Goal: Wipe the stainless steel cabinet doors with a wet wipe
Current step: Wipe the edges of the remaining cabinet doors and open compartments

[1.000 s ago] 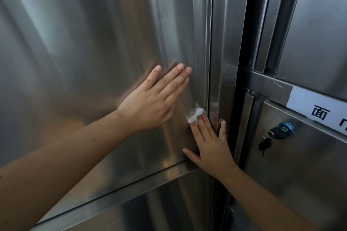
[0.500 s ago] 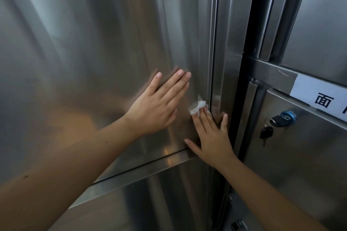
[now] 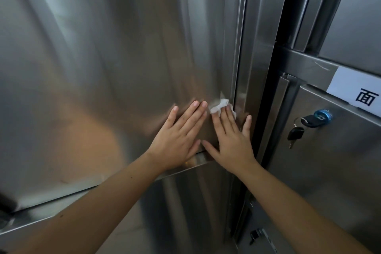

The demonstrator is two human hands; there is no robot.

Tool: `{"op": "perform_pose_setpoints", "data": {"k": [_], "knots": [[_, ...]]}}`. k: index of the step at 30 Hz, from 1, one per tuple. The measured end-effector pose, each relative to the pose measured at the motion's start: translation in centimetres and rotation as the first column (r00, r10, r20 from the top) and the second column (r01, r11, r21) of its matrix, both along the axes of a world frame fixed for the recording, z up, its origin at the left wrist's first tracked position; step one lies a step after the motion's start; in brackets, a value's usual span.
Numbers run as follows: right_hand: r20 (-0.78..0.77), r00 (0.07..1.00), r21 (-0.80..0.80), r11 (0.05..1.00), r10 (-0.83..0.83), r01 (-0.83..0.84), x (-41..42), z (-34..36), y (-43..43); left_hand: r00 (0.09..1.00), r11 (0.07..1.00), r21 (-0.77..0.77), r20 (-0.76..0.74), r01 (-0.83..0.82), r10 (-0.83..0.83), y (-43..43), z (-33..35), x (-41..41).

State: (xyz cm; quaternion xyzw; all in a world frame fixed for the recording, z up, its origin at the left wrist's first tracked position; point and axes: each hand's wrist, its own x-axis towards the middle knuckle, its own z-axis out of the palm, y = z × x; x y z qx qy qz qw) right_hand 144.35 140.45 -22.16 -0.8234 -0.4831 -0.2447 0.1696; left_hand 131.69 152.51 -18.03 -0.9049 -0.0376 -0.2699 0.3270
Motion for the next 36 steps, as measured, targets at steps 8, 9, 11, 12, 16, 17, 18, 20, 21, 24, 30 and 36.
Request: {"op": "perform_pose_setpoints", "data": {"k": [8,9,11,12,16,17,18,20,21,24,30,36], "knots": [[-0.082,0.997,-0.222,0.975,-0.013,-0.006,-1.2,-5.9,-2.0,0.998,0.984,-0.167,-0.041,-0.055,0.049,-0.4,-4.1,-1.8],[-0.085,0.996,-0.258,0.966,-0.028,0.005,-1.3,-6.3,-2.2,0.997,0.979,-0.192,-0.047,-0.063,0.054,-0.5,-4.7,-2.0],[-0.098,0.994,-0.278,0.961,-0.043,0.014,-1.2,-6.4,-2.2,0.996,0.970,-0.232,-0.054,-0.078,0.067,-0.8,-5.8,-2.2],[-0.096,0.995,-0.274,0.962,-0.040,0.012,-1.2,-6.3,-2.2,0.996,0.966,-0.247,-0.058,-0.083,0.071,-0.9,-6.3,-2.3],[-0.072,0.997,-0.256,0.967,-0.016,-0.003,-1.4,-6.2,-2.6,0.994,0.950,-0.294,-0.065,-0.105,0.090,-1.4,-8.0,-2.2],[-0.076,0.997,-0.251,0.968,-0.016,-0.003,-1.5,-6.2,-2.7,0.993,0.946,-0.303,-0.070,-0.115,0.098,-1.6,-8.4,-2.1],[-0.083,0.996,-0.248,0.969,-0.020,-0.001,-1.6,-6.1,-2.7,0.991,0.943,-0.308,-0.076,-0.124,0.106,-1.7,-8.8,-2.1],[-0.095,0.995,-0.247,0.969,-0.026,0.002,-1.9,-6.0,-2.7,0.990,0.941,-0.313,-0.086,-0.131,0.109,-1.8,-9.4,-2.1],[-0.103,0.994,-0.246,0.969,-0.028,0.001,-2.0,-6.0,-2.8,0.990,0.941,-0.312,-0.091,-0.129,0.106,-1.8,-9.7,-2.1],[-0.140,0.990,-0.247,0.969,-0.026,-0.010,-2.3,-6.2,-3.0,0.990,0.945,-0.301,-0.093,-0.125,0.102,-1.7,-10.1,-2.0],[-0.128,0.988,-0.225,0.973,-0.088,0.057,-3.5,-6.2,-2.8,0.994,0.942,-0.323,-0.087,-0.089,0.064,-1.4,-10.6,-1.9],[-0.103,0.985,-0.215,0.970,-0.139,0.115,-4.2,-6.6,-2.5,0.996,0.944,-0.326,-0.087,-0.057,0.030,-1.0,-11.3,-1.8]]}}
